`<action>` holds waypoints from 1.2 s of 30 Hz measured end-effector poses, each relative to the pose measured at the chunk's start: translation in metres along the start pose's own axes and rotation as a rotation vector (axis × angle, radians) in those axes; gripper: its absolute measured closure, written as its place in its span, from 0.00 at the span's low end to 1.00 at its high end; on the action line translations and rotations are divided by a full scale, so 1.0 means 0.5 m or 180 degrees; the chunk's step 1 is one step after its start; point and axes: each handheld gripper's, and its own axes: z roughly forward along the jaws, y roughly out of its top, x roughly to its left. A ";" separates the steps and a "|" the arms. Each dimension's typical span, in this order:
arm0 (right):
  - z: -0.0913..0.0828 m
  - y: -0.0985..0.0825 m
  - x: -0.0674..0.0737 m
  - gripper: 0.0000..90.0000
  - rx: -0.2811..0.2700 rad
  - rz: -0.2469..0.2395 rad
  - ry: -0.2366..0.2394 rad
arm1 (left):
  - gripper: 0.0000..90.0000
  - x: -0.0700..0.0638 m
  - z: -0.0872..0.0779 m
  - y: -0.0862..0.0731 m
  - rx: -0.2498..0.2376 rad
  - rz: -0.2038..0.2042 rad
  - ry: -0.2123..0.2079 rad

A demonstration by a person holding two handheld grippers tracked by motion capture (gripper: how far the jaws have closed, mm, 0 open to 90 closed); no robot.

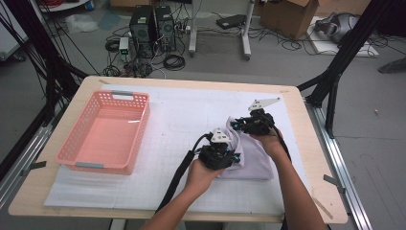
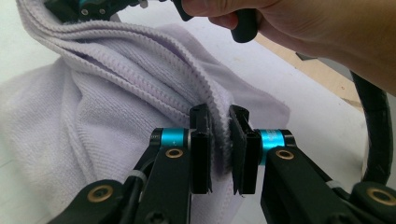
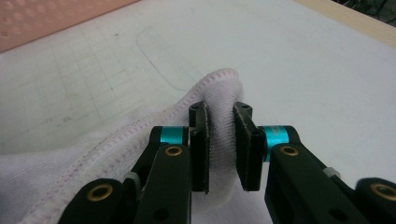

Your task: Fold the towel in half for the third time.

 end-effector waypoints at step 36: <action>-0.147 -0.129 -0.038 0.67 0.0049 0.0454 -0.0741 | 0.35 0.107 -0.162 -0.090 -0.0564 0.0026 0.0543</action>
